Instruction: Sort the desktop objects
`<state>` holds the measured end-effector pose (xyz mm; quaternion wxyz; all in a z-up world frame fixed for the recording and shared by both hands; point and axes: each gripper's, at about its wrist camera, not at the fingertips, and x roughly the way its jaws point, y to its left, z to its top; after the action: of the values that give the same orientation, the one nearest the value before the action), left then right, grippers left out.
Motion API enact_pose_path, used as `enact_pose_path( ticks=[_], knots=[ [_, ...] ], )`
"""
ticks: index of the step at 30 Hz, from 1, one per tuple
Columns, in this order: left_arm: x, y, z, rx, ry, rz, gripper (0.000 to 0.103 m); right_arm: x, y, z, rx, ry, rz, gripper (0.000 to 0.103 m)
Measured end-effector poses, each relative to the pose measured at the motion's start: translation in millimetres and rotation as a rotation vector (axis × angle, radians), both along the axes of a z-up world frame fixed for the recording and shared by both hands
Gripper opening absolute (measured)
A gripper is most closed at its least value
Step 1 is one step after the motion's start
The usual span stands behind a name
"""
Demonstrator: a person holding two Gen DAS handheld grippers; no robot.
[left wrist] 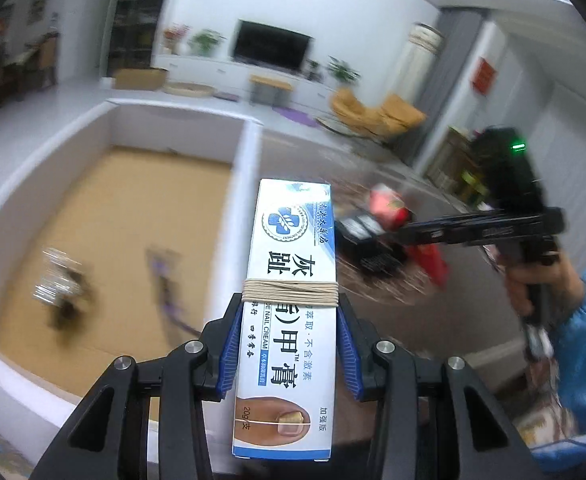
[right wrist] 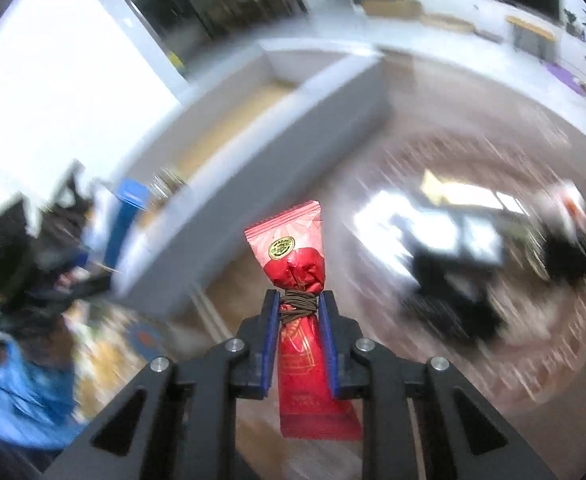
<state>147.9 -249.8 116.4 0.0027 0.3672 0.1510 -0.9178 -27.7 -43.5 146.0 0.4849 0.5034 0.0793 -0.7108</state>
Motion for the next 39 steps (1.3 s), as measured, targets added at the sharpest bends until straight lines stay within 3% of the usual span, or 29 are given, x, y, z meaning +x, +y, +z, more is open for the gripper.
enact_pose_path(
  ticks=[4, 7, 10, 16, 17, 18, 19, 20, 22, 26, 29, 30, 31, 34, 36, 37, 39],
  knots=[
    [-7.4, -56.0, 3.8, -0.032, -0.042, 0.11, 0.043, 0.4, -83.3, 35.7, -0.155, -0.036, 0.031, 0.021],
    [-18.0, -85.7, -9.2, -0.048, -0.113, 0.168, 0.043, 2.8, -142.4, 39.2, -0.2, -0.074, 0.048, 0.021],
    [-26.3, -101.9, -30.9, -0.003, -0.188, 0.182, 0.043, 0.1, -193.2, 18.5, -0.174, -0.098, 0.023, 0.021],
    [-34.6, -108.3, -56.7, -0.003, -0.292, 0.231, 0.045, -17.2, -252.0, -46.6, -0.097, -0.175, -0.05, 0.023],
    [-36.2, -110.9, -60.5, 0.005, -0.306, 0.239, 0.048, -19.3, -256.7, -56.7, -0.078, -0.196, -0.06, 0.026],
    [-36.0, -112.7, -62.9, 0.008, -0.31, 0.248, 0.052, -18.6, -259.6, -65.8, -0.071, -0.206, -0.068, 0.039],
    [-35.6, -113.5, -63.8, 0.007, -0.31, 0.256, 0.063, -20.2, -259.7, -72.1, -0.074, -0.223, -0.078, 0.05],
    [-34.1, -113.8, -63.7, 0.0, -0.304, 0.268, 0.071, -19.9, -257.7, -71.5, -0.102, -0.221, -0.073, 0.053],
    [-30.4, -112.5, -61.2, -0.012, -0.279, 0.281, 0.074, -17.3, -253.3, -66.2, -0.123, -0.208, -0.055, 0.066],
    [-19.3, -104.2, -51.0, -0.014, -0.207, 0.307, 0.074, 1.2, -226.4, -34.9, -0.153, -0.054, -0.031, 0.078],
    [-9.3, -87.9, -35.0, -0.04, -0.129, 0.294, 0.074, 22.4, -173.7, -9.3, -0.2, 0.109, -0.07, 0.093],
    [-7.0, -76.1, -28.7, -0.057, -0.104, 0.279, 0.074, 30.1, -147.5, -4.0, -0.207, 0.168, -0.102, 0.101],
    [-5.3, -60.6, -21.2, -0.076, -0.076, 0.252, 0.074, 36.2, -128.5, -0.9, -0.213, 0.2, -0.123, 0.103],
    [-12.0, -18.0, -0.1, -0.11, -0.011, 0.153, 0.076, 48.3, -51.4, -15.2, -0.19, 0.262, -0.207, 0.103],
    [-11.8, 26.8, 14.7, -0.124, 0.041, 0.061, 0.088, 52.0, 9.7, -35.8, -0.11, 0.319, -0.31, 0.103],
    [-13.0, 40.2, 17.5, -0.128, 0.055, 0.04, 0.1, 51.7, 33.0, -44.0, -0.07, 0.343, -0.354, 0.103],
    [-18.4, 82.8, 20.0, -0.127, 0.086, -0.03, 0.103, 48.7, 90.5, -70.6, 0.06, 0.387, -0.462, 0.103]
  ],
)
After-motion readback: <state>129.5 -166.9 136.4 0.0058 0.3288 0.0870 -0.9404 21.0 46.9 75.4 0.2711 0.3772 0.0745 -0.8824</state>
